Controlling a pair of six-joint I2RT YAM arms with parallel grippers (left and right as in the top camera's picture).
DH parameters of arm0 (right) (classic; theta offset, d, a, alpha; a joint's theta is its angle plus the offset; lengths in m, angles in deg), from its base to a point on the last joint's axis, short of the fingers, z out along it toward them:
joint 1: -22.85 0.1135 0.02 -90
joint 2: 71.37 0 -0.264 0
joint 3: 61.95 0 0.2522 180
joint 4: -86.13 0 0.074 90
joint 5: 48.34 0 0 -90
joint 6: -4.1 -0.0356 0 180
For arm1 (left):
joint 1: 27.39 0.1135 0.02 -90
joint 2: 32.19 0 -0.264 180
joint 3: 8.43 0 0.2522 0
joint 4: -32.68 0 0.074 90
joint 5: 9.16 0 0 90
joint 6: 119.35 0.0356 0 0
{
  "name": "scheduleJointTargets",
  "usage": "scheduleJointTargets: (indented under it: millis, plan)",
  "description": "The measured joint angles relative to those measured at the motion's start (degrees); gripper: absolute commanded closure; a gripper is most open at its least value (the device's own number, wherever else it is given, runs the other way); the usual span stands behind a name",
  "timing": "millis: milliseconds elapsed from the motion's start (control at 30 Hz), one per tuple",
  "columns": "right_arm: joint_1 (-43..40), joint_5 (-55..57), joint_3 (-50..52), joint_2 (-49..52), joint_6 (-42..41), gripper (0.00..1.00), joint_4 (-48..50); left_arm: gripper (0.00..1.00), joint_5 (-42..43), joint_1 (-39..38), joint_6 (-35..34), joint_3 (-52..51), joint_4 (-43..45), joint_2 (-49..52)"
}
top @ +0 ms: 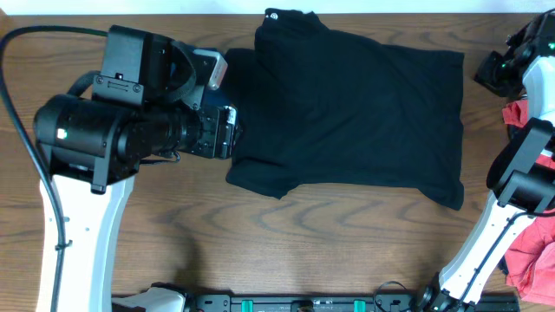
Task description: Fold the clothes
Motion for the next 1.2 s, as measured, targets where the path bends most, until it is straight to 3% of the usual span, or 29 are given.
scheduleJointTargets:
  millis: [233, 567, 767, 1200]
  plan:
    - [0.09, -1.79, 3.10, 0.00, 0.28, 0.59, 0.28, 0.28, 0.00, 0.00, 0.00, -1.73, -0.02, 0.00]
    - [1.73, -0.35, 12.04, -0.22, -1.16, 0.74, 9.31, 0.28, 0.00, 0.00, 0.00, -1.73, 0.00, 0.00]
    - [2.67, -0.11, 13.77, -0.92, -1.40, 0.99, 10.88, 0.28, 0.00, 0.00, 0.00, -1.73, 0.44, 0.00]
    - [-0.68, 0.50, 6.97, -0.44, -1.62, 0.99, 9.31, 0.28, 0.00, 0.00, 0.00, -1.73, 0.48, 0.00]
